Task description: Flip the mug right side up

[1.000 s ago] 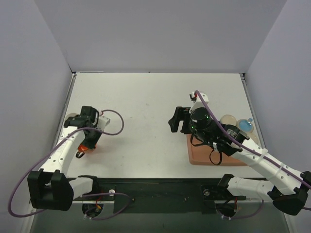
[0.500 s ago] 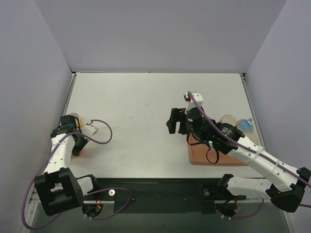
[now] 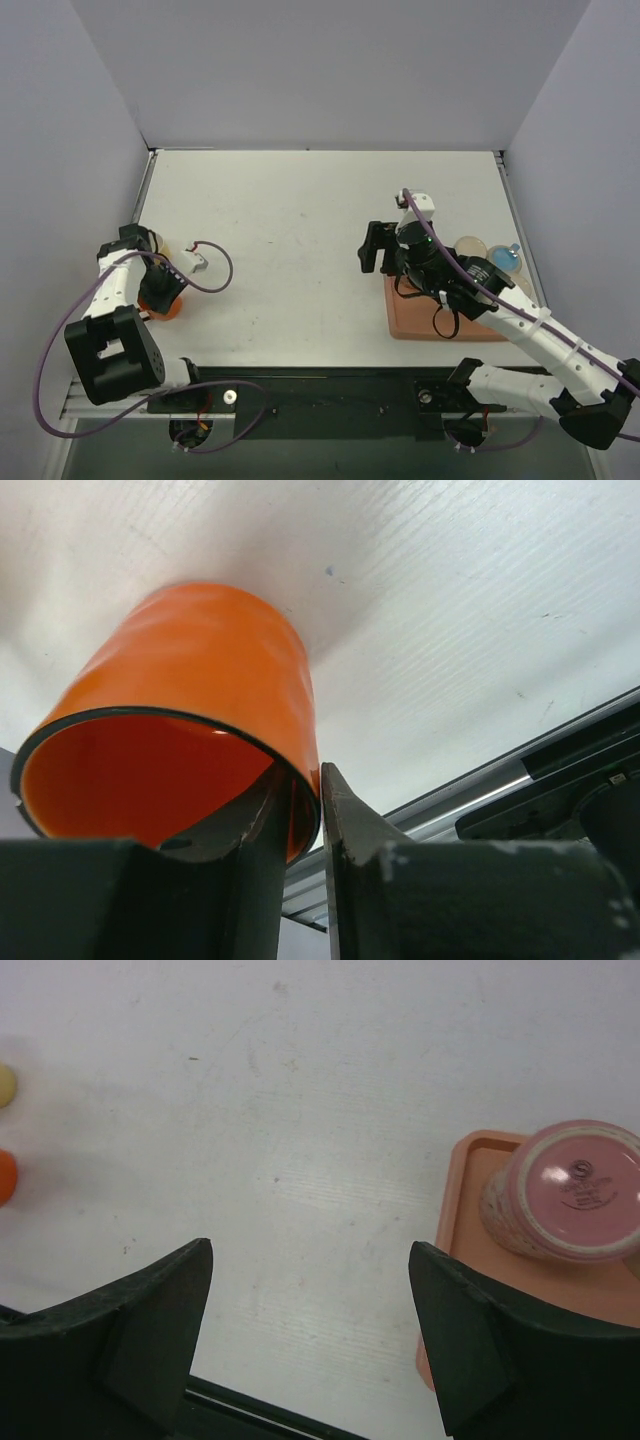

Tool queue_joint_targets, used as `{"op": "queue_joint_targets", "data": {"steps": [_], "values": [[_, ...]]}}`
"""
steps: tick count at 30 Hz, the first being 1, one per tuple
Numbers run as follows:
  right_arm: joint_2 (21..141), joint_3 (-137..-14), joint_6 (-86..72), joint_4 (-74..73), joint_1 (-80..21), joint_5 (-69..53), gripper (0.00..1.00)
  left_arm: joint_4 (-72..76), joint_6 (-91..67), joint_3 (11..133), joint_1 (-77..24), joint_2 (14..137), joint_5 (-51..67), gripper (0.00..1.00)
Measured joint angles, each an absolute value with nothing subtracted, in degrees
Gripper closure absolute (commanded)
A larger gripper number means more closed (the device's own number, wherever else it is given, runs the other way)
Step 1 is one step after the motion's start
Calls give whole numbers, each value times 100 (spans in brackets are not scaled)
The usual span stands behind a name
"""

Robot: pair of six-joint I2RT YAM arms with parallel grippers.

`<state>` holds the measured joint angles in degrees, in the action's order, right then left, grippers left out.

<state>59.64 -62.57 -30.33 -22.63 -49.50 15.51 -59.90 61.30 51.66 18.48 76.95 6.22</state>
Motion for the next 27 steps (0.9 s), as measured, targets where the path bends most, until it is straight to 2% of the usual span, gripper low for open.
{"op": "queue_joint_targets", "data": {"steps": [2,6,9,19,27], "values": [[5791,-6064,-3070,-2355,-4633,1516,26,-6010,6169,5201,1848,7791,569,67],[5395,-5776,-3168,-2724,-4005,1623,24,-6023,6237,5203,1844,7778,517,41],[5063,-5653,-3192,-3024,-3441,1653,25,-6114,6243,5293,1820,7666,530,31],[4851,-5717,-3614,-4442,-1492,1988,16,-6694,6165,6278,1559,6904,1022,30],[4753,-6101,-3570,-5092,906,2106,8,-6982,5583,6761,1092,6628,1774,30]]}}
